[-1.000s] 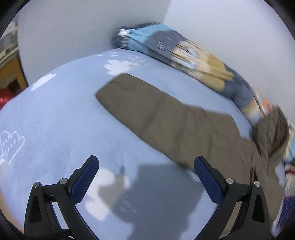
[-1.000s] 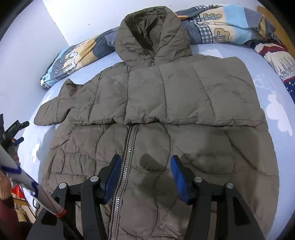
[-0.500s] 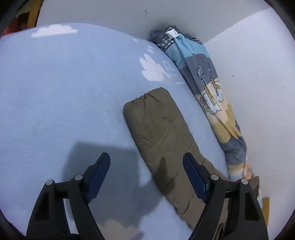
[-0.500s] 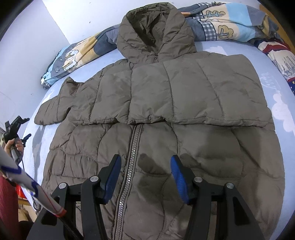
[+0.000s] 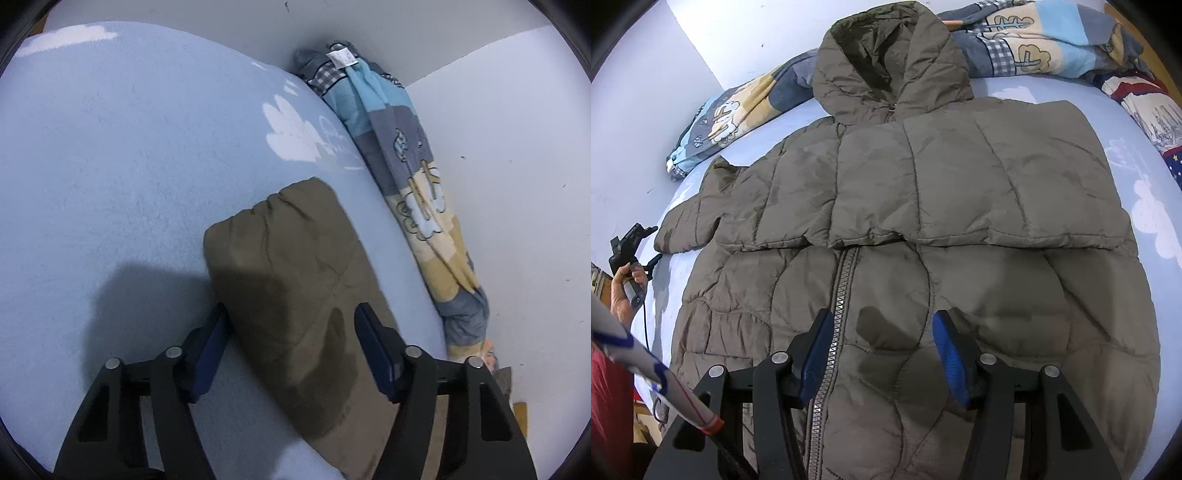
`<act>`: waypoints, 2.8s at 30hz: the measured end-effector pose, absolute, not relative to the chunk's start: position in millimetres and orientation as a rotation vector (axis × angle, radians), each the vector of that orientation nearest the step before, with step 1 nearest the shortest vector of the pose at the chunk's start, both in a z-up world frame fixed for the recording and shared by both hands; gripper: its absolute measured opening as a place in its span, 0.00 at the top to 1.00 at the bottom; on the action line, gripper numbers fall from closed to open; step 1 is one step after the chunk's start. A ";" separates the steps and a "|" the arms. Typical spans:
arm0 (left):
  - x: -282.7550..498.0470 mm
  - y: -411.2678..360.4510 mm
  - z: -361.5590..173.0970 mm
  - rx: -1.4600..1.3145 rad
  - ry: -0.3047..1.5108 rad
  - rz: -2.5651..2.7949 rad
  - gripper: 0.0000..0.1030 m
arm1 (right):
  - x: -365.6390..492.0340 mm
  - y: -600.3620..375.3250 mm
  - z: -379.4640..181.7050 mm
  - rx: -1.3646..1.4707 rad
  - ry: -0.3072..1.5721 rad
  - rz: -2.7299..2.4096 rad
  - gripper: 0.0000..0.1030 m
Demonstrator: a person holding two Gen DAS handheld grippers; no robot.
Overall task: Fold large clothes
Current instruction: 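Grasp the cuff of the other sleeve with the left gripper, then fold the held sleeve across the jacket body over the first sleeve, then open the left gripper to release the sleeve and withdraw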
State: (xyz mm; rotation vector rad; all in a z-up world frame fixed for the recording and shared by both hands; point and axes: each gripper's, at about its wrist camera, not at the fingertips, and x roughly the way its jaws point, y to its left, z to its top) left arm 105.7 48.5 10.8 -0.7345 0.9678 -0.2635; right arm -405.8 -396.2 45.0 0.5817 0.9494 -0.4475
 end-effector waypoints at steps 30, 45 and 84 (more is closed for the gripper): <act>-63.0 -101.1 238.2 -0.404 0.618 -0.697 0.84 | -459.6 -427.6 100.9 0.643 0.732 -0.561 0.42; -263.0 -335.2 201.2 -0.143 0.820 -1.127 0.84 | -524.5 -473.1 125.1 0.753 0.576 -0.694 0.42; -164.3 -213.1 93.5 -0.071 0.940 -0.748 0.32 | -473.2 -483.8 30.2 1.154 0.671 -0.514 0.47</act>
